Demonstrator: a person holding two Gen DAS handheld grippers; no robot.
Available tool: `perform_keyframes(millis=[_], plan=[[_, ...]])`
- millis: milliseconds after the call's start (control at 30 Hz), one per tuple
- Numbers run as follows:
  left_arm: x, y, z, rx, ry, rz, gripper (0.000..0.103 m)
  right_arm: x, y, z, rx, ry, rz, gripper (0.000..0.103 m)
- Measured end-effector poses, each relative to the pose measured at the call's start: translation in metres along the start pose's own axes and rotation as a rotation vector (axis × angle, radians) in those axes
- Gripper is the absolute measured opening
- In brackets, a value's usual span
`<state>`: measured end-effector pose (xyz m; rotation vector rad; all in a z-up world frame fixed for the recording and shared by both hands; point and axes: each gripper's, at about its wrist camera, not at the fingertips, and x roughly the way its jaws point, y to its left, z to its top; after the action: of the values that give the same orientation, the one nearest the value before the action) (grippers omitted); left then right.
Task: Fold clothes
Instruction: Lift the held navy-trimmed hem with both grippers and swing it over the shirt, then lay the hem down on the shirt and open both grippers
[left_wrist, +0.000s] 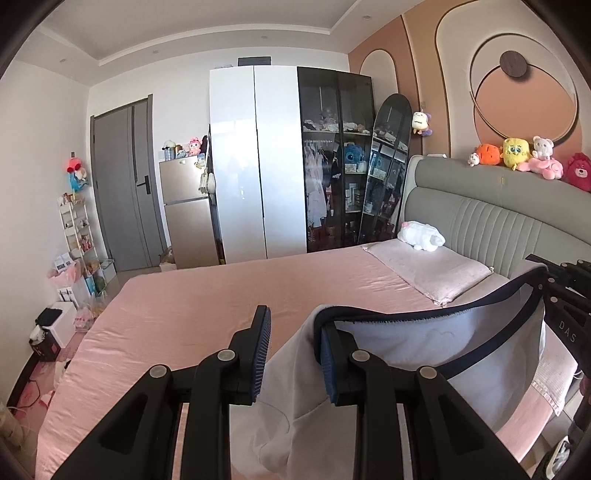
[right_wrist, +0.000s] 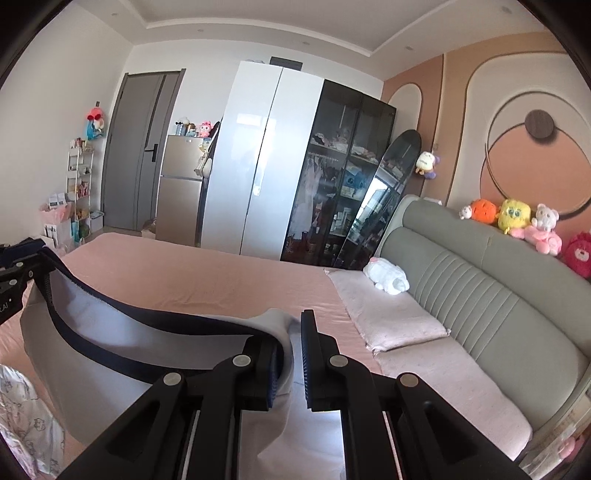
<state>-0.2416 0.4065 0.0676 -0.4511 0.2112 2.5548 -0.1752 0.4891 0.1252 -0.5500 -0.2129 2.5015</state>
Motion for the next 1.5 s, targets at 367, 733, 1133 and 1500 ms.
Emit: perform_keyframes(millis=[367, 733, 1133, 1500], plan=[[0.06, 0.012, 0.07, 0.038, -0.167, 0.09, 0.023, 0.096, 0.013, 0.093, -0.092, -0.134, -0.092, 0.006], [0.038, -0.001, -0.077, 0.031, -0.057, 0.001, 0.023, 0.08, 0.054, -0.044, -0.214, -0.152, -0.006, 0.006], [0.032, -0.019, -0.263, -0.17, 0.335, -0.072, 0.023, 0.077, 0.077, -0.256, -0.133, 0.296, 0.11, 0.006], [0.007, -0.017, -0.3, -0.201, 0.407, -0.064, 0.023, 0.057, 0.076, -0.281, -0.139, 0.335, 0.112, 0.006]])
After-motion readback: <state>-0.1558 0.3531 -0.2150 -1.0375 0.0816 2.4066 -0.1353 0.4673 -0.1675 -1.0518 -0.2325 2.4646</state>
